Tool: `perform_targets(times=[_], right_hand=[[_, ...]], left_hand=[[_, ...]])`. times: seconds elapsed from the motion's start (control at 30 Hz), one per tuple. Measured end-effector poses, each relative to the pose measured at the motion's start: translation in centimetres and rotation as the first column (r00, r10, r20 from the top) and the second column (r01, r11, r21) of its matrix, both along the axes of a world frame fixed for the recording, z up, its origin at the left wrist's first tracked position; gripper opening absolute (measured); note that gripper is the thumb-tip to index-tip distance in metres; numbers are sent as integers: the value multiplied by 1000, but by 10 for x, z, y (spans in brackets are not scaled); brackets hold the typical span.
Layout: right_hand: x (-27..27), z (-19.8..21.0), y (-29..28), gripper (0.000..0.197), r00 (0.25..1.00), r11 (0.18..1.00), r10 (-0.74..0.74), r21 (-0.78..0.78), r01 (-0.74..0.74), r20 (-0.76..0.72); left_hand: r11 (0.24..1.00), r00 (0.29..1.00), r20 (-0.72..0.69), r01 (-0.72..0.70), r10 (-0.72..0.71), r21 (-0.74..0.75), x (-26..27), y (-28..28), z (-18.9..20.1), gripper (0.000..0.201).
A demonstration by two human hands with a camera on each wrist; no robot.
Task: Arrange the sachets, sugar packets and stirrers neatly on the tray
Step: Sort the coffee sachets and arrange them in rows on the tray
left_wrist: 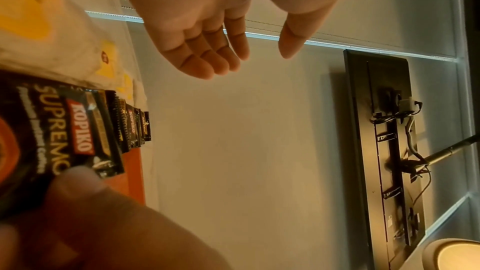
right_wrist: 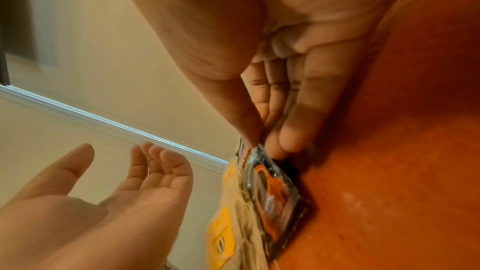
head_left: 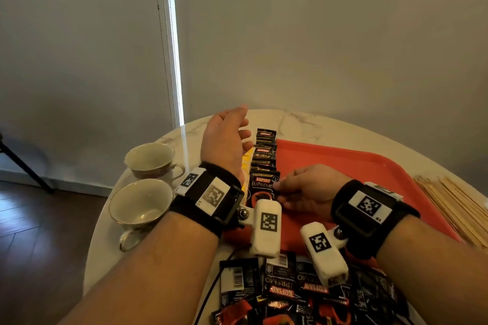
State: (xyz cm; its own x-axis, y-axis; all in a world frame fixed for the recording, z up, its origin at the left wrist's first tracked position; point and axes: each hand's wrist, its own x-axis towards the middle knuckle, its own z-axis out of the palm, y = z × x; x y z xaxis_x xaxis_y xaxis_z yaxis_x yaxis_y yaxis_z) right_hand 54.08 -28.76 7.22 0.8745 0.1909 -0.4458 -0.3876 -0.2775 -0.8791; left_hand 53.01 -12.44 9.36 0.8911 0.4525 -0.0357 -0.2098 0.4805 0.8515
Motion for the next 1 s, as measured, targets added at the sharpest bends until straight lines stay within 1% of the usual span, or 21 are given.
perform_targets(times=[0.27,0.43,0.5,0.57,0.6,0.67,0.73,0.77,0.83,0.87,0.93,1.0], right_hand=[[1,0,4,17,999,1000,-14,-22,14,-29],[-7,11,4,5,999,1000,-19,8,20,-27],[-13,21,0,6,1000,1000,-10,-10,10,-7],[-20,32,-6,10,998,999,13,-49,-10,58],[-24,37,-10,11,995,996,49,-82,-42,88],[-36,46,-17,10,981,975,156,-179,-134,116],[-51,52,-24,11,952,926,276,-300,-228,129],[-60,54,-28,11,932,892,336,-364,-269,136],[-80,55,-33,13,870,787,473,-511,-346,140],[-91,55,-36,20,827,717,546,-586,-379,133],[-116,59,-39,41,729,571,676,-701,-426,108],[-143,65,-41,57,631,459,771,-763,-455,87]], left_hand=[[1000,1000,-22,9,-9,-29,5,2,-1,15],[996,998,-16,58,-60,-69,-7,-4,10,16],[988,996,3,89,-90,-126,-17,-6,18,15],[970,989,36,145,-141,-193,-31,-10,26,17],[963,984,40,180,-175,-202,-41,-12,29,17],[958,966,25,259,-258,-126,-66,-18,32,10],[950,951,-38,307,-306,47,-94,-19,29,4],[930,944,-82,329,-319,162,-108,-17,27,3],[844,927,-181,375,-330,384,-137,-8,20,5],[788,915,-235,402,-327,467,-151,-2,18,10],[667,879,-353,474,-320,575,-177,9,15,25],[503,826,-476,562,-302,656,-200,17,12,45]])
